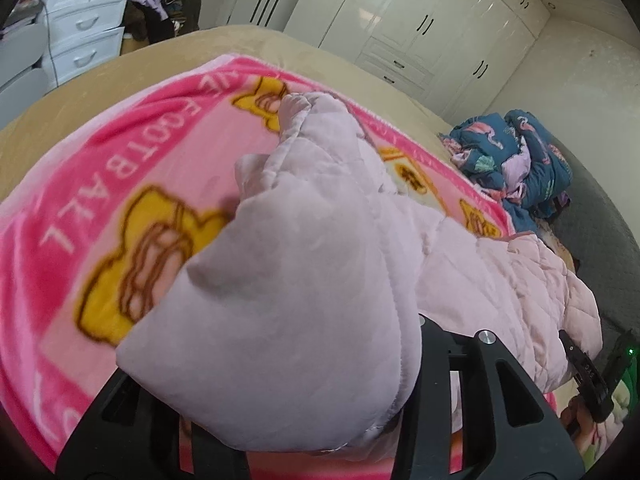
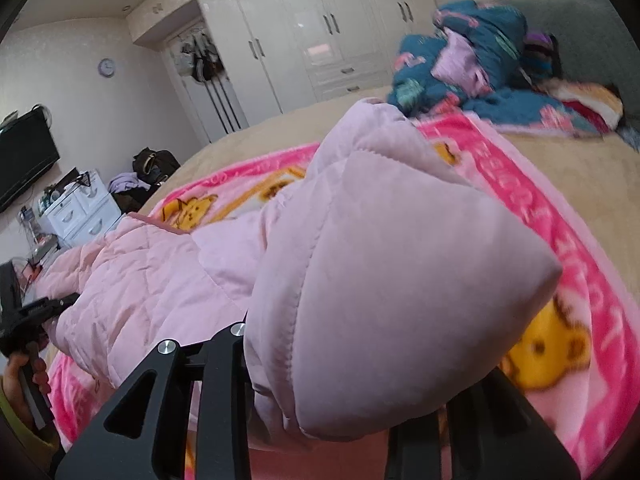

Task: Fold large clothes
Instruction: 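Lift and roll the folded jacket over with both tools, then lay the folded jacket bundle on the blanket and withdraw both tools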

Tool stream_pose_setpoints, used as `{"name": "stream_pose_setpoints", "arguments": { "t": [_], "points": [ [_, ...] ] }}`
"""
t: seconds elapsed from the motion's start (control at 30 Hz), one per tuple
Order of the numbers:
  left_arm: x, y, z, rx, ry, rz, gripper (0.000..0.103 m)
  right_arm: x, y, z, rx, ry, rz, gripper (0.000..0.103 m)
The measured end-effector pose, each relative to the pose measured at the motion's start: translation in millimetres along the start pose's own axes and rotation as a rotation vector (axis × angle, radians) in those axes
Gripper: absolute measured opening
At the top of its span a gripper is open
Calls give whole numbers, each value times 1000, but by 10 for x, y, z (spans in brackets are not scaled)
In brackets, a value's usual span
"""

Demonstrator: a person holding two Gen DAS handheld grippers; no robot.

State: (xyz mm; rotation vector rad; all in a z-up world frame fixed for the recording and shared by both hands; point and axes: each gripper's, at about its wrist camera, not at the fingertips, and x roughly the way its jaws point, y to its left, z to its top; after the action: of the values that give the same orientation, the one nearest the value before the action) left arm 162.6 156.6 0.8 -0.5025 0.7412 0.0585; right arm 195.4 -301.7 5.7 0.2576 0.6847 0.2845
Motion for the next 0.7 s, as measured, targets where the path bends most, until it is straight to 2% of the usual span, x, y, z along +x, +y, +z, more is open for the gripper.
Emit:
{"name": "stream_pose_setpoints", "arguments": {
  "t": [0.17, 0.27, 0.33, 0.37, 0.43, 0.5, 0.6, 0.7],
  "points": [
    [88, 113, -133, -7, 17, 29, 39, 108, -220, -260, 110, 67, -17, 37],
    [130, 181, -197, -10, 18, 39, 50, 189, -424, -387, 238, 106, 1, 48],
    [153, 250, -248, -31, 21, 35, 59, 227, -560, -475, 325, 124, 15, 65],
    [164, 304, -278, -45, 21, 31, 63, 230, -586, -500, 344, 131, 10, 70],
    [153, 398, -324, -59, 18, 53, 83, 199, -642, -546, 378, 147, -8, 87],
    [116, 470, -363, -66, 23, 65, 91, 102, -687, -581, 412, 137, -29, 94],
    [4, 541, -403, -69, 23, 60, 93, -70, -759, -632, 453, 133, -39, 97],
    [-173, 553, -423, -49, 16, 72, 94, -315, -740, -641, 416, 109, -86, 97]
  ]
}}
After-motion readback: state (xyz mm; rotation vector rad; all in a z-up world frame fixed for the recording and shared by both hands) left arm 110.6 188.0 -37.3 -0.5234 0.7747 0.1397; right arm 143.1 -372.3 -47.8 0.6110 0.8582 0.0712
